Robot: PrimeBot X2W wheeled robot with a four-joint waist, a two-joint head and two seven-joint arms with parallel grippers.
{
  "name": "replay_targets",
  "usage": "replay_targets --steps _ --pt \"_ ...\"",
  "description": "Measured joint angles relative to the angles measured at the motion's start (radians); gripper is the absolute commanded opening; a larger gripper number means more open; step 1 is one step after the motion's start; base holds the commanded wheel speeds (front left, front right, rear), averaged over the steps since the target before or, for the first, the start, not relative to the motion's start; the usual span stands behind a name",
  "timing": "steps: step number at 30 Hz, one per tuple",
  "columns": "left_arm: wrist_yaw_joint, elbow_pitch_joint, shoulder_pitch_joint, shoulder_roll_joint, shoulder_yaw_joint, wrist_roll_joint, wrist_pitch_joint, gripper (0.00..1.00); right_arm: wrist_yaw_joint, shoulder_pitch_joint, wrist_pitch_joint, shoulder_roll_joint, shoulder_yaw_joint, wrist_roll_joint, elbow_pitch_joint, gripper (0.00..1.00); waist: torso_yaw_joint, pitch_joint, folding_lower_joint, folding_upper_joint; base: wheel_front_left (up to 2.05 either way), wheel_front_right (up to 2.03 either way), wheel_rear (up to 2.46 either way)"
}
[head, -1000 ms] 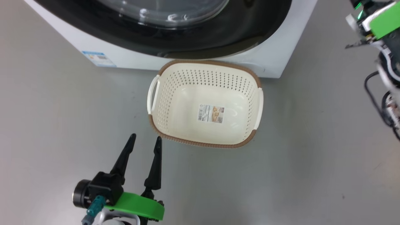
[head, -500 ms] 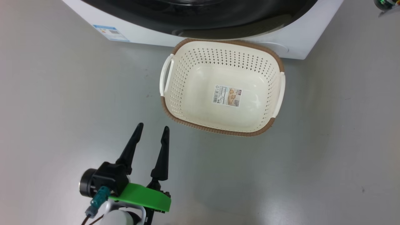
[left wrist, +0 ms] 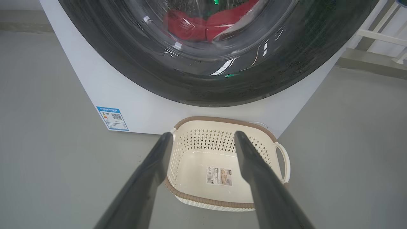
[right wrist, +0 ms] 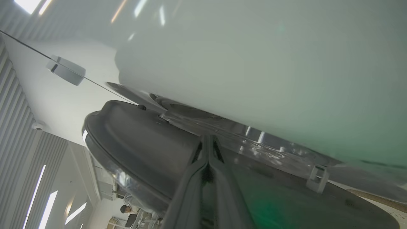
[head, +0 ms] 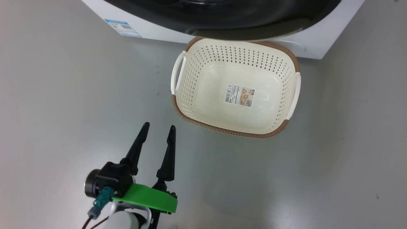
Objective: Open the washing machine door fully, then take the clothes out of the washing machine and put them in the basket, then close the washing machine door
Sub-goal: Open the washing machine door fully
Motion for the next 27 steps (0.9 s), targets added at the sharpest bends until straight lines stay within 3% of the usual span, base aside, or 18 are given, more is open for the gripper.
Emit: replay_targets --steps 14,27 --pt "0.000 0.005 0.005 0.000 0.004 0.011 0.000 1.00 0.002 0.117 0.068 0.040 0.034 -0.037 -0.048 0.00 -0.030 -0.073 -0.0001 0.0001 0.00 0.00 0.00" --pt "-0.001 0.010 0.050 0.001 0.016 0.028 0.000 1.00 0.000 0.324 0.147 0.106 0.094 -0.073 -0.126 0.00 -0.051 -0.160 -0.0001 0.0000 0.00 0.00 0.00"
